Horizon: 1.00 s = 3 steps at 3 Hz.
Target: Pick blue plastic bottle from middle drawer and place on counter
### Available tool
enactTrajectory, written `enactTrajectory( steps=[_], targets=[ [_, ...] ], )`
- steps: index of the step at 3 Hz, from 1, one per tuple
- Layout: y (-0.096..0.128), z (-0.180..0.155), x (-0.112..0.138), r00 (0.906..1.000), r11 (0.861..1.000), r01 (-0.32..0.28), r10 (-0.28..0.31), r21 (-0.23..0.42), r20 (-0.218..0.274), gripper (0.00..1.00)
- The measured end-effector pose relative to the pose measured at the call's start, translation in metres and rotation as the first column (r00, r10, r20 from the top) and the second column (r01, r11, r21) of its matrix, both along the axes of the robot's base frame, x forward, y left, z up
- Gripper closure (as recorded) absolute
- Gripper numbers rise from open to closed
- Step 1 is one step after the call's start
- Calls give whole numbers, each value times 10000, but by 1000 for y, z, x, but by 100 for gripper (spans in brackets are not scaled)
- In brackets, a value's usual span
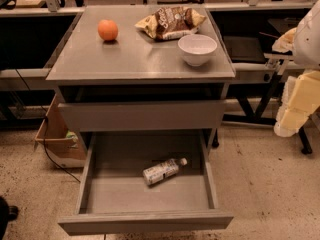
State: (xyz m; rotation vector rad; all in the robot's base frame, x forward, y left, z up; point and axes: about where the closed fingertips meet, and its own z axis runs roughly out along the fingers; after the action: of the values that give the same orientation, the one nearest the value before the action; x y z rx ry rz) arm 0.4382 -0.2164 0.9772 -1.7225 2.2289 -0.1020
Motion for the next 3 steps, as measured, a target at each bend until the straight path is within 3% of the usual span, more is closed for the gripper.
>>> enactTrajectory(
  steps=[1, 2, 3],
  targets=[
    [0, 0, 0, 10000, 10000, 0, 0, 0, 0, 0],
    [9, -22, 2, 9995, 9994, -327, 327, 142, 20, 0],
    [21, -71, 4, 9981, 9982, -593, 594, 102, -143, 0]
  ],
)
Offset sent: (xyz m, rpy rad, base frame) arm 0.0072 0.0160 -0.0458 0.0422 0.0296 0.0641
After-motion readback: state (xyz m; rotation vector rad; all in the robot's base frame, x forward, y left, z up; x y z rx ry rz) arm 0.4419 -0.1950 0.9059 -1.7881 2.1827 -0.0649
